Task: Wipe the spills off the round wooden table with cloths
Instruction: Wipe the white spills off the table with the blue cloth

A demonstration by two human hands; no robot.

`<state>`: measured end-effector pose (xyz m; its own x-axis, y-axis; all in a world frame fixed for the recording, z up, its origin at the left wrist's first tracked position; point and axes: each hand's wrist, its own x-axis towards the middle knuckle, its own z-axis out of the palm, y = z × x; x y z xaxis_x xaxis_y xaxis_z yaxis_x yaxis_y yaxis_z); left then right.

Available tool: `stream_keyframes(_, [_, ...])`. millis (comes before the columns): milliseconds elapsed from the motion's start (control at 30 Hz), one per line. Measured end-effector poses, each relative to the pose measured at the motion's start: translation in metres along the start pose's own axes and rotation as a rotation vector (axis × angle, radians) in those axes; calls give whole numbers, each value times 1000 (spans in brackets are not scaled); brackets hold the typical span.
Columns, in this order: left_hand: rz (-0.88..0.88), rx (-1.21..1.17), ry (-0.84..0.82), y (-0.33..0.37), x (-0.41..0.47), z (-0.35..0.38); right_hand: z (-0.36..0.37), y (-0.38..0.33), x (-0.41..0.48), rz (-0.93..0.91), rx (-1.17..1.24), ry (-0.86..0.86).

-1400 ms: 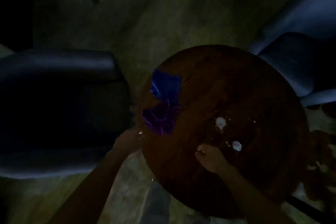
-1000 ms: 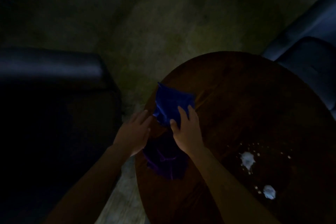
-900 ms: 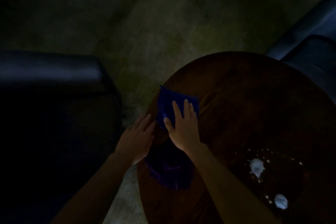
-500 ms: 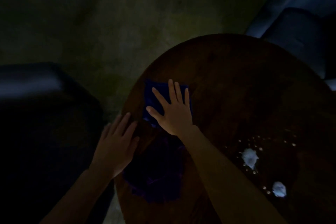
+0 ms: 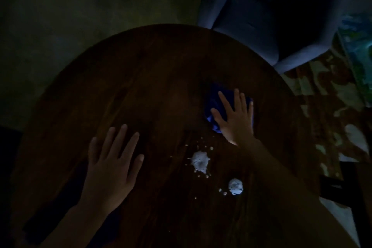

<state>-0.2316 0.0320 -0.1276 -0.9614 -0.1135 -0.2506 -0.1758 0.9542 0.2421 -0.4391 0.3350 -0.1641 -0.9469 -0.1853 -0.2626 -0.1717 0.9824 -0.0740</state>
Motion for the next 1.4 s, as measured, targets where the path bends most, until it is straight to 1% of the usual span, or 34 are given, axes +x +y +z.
stream_keyframes(133, [-10,84,-12,32,-15,26,1,89,-31,143,6,6])
stream_keyframes(267, [-61,90,-25,49,-38,52,18,143,-105,147,5,-27])
stream_keyframes(367, [-109,95,-54,58,-62,71,37,160,-183,169,-26,-85])
stream_keyframes(433, [-134,87,-69,63,-75,79,54,158,-240,172,-16,-129])
stream_keyframes(500, [-161,83,-70,67,-80,83,69,149,-290,117,-19,-103])
stream_keyframes(567, [-185,98,-80,68,-81,83,75,139,-317,91,-20,-86])
stream_keyframes(633, [-182,116,-80,68,-80,83,71,135,-312,105,-1,-115])
stream_keyframes(700, [-166,128,-87,70,-77,84,61,139,-280,131,5,-124])
stream_keyframes(800, [-199,156,-102,74,-74,84,38,153,-193,212,42,-59])
stream_keyframes(867, [-236,190,-119,71,-74,87,23,160,-123,223,70,3])
stream_keyframes(933, [-267,217,-127,67,-74,88,12,161,-65,237,105,30])
stream_keyframes(967, [-265,216,-128,67,-75,89,10,160,-49,249,118,28])
stream_keyframes(1033, [-256,189,-137,67,-76,90,12,156,-49,240,123,36])
stream_keyframes(1133, [-264,170,-123,70,-78,86,28,145,-118,120,78,51])
stream_keyframes(1200, [-254,155,-116,71,-78,85,48,130,-196,73,16,-27])
stream_keyframes(1300, [-246,160,-104,75,-79,84,79,103,-309,61,-6,-149])
stream_keyframes(1333, [-248,159,-97,75,-79,84,85,96,-330,61,-20,-176])
stream_keyframes(1400, [-249,146,-79,76,-79,85,87,87,-338,86,-1,-222])
